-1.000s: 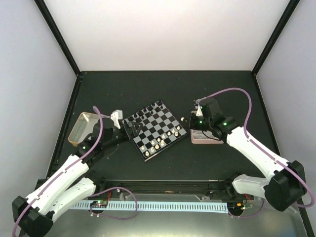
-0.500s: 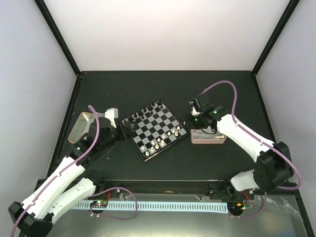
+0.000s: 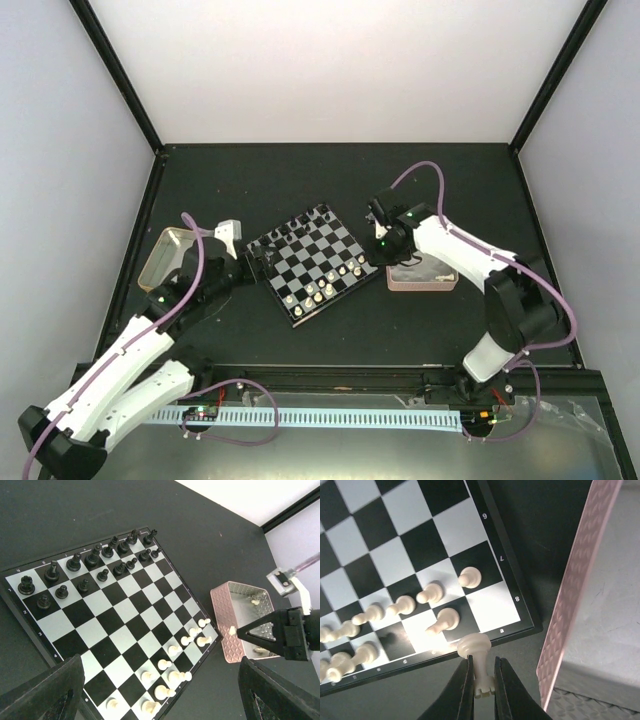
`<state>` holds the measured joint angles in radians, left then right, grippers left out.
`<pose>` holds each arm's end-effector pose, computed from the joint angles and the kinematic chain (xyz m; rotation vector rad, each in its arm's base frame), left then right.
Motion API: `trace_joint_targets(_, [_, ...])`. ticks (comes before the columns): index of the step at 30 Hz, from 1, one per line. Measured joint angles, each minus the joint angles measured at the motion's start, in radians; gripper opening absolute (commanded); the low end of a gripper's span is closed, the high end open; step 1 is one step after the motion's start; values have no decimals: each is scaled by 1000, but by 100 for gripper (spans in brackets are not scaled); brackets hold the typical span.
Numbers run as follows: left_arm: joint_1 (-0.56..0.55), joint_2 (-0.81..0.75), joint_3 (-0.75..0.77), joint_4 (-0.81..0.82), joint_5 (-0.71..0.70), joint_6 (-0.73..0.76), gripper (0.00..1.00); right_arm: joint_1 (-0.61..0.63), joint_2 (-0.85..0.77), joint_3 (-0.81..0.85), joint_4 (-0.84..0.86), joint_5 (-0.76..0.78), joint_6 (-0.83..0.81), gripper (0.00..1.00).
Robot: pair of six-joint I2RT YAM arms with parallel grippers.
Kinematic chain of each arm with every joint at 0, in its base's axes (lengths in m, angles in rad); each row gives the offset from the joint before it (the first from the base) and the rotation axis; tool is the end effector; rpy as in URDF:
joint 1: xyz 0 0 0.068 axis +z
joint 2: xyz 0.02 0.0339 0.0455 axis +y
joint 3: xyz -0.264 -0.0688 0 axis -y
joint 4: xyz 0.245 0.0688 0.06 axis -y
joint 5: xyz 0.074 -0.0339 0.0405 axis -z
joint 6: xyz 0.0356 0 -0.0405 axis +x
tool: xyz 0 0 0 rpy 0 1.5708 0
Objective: Set up the chess pieces on the board
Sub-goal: Place the chess piece on the chessboard.
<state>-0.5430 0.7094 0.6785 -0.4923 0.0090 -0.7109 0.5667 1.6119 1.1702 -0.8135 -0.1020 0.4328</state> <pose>0.1380 -0.0837 0.2831 -0.1778 2.1805 -0.7493 0.2612 0.1705 0.2228 -0.2170 2.8846 0.3502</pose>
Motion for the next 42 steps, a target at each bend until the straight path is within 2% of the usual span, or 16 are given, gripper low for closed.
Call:
trace_joint_targets(13, [0, 10, -16, 13, 17, -1, 86, 16, 127, 27, -23, 37, -36, 8])
trace_joint_targets(24, [0, -6, -31, 14, 18, -7, 86, 16, 179, 47, -20, 41, -51, 19])
trace_joint_targets(29, [0, -16, -33, 15, 18, -9, 86, 16, 179, 55, -16, 41, -54, 19])
trace_joint_targets(35, [0, -16, -34, 15, 18, -15, 86, 16, 179, 55, -4, 40, -58, 10])
trace_joint_targets(42, [0, -16, -34, 15, 18, -18, 86, 17, 184, 55, 24, 40, -59, 13])
